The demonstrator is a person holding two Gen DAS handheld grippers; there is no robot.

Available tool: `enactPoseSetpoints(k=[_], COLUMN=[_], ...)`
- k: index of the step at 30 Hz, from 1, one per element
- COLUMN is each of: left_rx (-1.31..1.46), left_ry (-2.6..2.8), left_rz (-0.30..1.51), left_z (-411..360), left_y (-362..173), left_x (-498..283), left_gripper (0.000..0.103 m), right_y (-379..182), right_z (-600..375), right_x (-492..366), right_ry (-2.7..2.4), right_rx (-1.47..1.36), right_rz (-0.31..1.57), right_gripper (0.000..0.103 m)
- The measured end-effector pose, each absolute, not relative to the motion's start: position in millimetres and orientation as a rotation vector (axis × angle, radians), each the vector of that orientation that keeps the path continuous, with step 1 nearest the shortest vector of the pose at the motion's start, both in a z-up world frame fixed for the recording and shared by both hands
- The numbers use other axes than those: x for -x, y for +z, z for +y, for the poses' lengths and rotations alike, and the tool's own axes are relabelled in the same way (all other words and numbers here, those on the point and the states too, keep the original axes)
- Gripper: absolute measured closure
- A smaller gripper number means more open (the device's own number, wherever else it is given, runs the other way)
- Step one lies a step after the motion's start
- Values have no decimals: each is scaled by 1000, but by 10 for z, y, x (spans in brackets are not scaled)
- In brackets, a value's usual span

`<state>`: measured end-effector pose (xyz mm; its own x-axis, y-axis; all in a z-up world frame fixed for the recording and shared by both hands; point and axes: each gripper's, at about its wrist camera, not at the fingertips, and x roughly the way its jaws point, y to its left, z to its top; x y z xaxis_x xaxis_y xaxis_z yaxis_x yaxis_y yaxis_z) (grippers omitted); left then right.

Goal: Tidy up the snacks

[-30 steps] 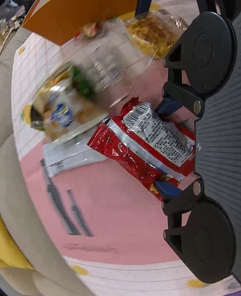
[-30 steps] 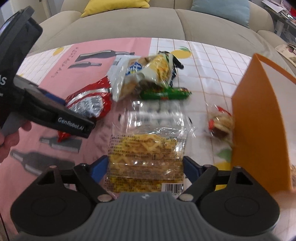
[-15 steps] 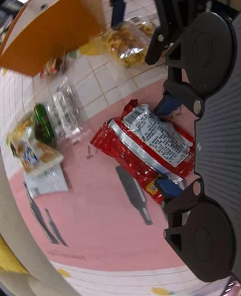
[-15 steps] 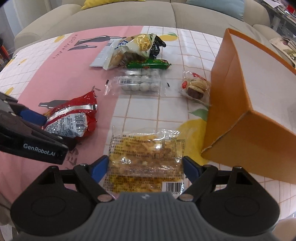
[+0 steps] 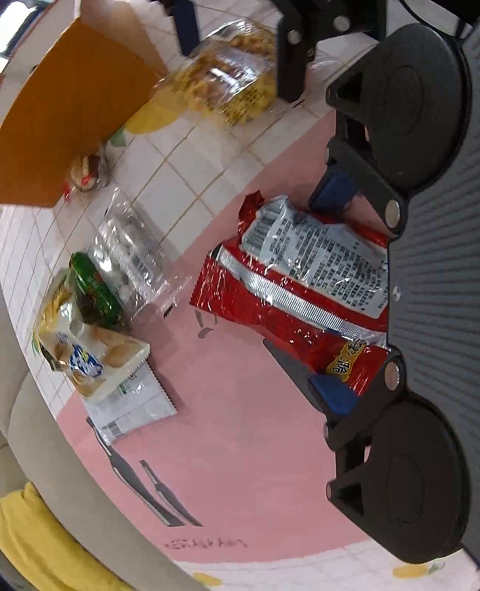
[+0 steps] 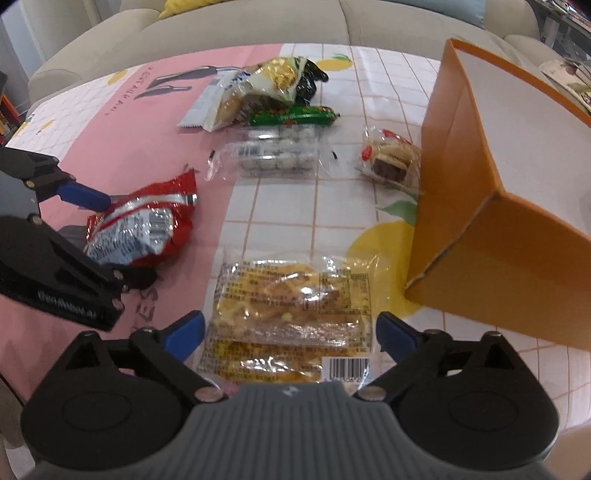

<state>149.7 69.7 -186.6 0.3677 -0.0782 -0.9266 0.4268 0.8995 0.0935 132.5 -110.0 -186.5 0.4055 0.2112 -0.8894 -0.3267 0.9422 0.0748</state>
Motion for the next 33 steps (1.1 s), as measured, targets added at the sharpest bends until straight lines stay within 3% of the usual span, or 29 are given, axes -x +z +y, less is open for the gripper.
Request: enactPoseSetpoints(k=[5,11,18,22,33], left_rx=[-237,-191,-109,-106,60], left_ry=[-326,-285,-233,-197,-176], left_rz=[1117,1104,1096,1083,998], left_z=[810,808,846,812,723], left_y=[-1921,-1883,-1820,-1783,-1302], left_x=[-1494,-1444,-1377,-1308,-1020], left_gripper=[0,0,12,18,20], right_y=[-1878,-1857,-1770,-1698,-1382], right_z=[-1076,-1014,-1059,-1109,-1343], right_x=[-1303,-1261,-1245,-1247,-1158], right_ry=[341,340,335,343,374], right_rx=[128,162,136,106,-20], right_rz=[1096,1071,1057,1039,997], right_gripper=[7,18,26,28,29])
